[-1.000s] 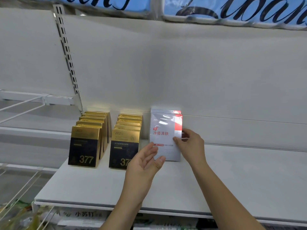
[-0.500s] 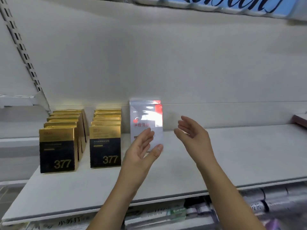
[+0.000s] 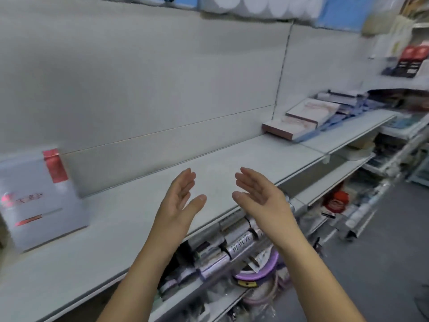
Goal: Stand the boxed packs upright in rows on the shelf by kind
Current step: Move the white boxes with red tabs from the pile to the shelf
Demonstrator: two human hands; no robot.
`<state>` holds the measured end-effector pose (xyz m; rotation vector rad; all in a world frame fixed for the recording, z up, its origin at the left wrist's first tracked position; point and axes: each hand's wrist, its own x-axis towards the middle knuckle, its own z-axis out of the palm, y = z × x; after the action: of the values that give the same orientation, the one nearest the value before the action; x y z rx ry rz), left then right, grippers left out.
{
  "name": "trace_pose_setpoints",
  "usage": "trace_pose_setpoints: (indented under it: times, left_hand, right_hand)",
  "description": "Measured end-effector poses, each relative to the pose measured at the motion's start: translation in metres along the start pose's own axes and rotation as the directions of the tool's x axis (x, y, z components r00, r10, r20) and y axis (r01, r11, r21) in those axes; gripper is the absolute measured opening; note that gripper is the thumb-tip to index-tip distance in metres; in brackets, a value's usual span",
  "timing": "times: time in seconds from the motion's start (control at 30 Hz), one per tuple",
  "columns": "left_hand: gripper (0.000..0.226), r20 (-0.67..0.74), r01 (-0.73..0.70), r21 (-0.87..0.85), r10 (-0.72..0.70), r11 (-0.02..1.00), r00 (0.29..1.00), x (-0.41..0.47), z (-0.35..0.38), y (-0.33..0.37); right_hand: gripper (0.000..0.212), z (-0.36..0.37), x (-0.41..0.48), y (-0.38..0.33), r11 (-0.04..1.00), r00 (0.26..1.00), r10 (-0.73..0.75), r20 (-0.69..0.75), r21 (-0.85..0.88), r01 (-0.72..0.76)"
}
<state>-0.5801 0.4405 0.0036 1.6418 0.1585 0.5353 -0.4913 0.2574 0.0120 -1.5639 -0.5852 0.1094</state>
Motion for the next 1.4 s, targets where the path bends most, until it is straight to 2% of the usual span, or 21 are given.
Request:
trace_pose_setpoints:
  times: [0.23, 0.37, 0.47, 0.7, 1.0, 1.2, 1.4]
  left_hand:
    - [0.056, 0.102, 0.005, -0.023, -0.003, 1.0, 0.995, 0.033, 0.171, -0.011]
    - [0.06, 0.155, -0.012, -0.044, 0.019, 0.999, 0.988, 0.053, 0.246, -0.013]
    - [0.064, 0.171, -0.024, -0.057, 0.034, 0.998, 0.985, 0.07, 0.283, -0.016]
    - [0.058, 0.214, -0.046, -0.101, 0.067, 0.994, 0.975, 0.13, 0.36, -0.033]
    - [0.058, 0.259, 0.002, -0.196, 0.049, 0.981, 0.965, 0.225, 0.452, -0.051]
    - [0.056, 0.263, 0.032, -0.163, 0.012, 0.986, 0.965, 0.27, 0.512, -0.06]
    - [0.057, 0.201, 0.032, -0.123, -0.007, 0.992, 0.979, 0.316, 0.613, -0.068]
  right_hand:
    - [0.061, -0.171, -0.002, 0.021, 0.999, 0.995, -0.006, -0.104, -0.041, 0.001]
    - [0.057, -0.242, 0.003, 0.031, 0.999, 0.986, 0.007, -0.167, -0.05, -0.016]
    - [0.051, -0.276, 0.009, 0.043, 0.999, 0.977, 0.006, -0.215, -0.048, -0.017]
    - [0.056, -0.335, 0.053, 0.075, 0.998, 0.964, 0.01, -0.267, -0.064, -0.029]
    - [0.049, -0.429, 0.143, 0.085, 0.992, 0.945, -0.025, -0.326, -0.127, -0.018]
    - [0.049, -0.485, 0.182, 0.116, 0.997, 0.951, 0.001, -0.309, -0.076, -0.025]
    - [0.054, -0.591, 0.228, 0.148, 0.999, 0.966, 0.017, -0.259, -0.031, -0.026]
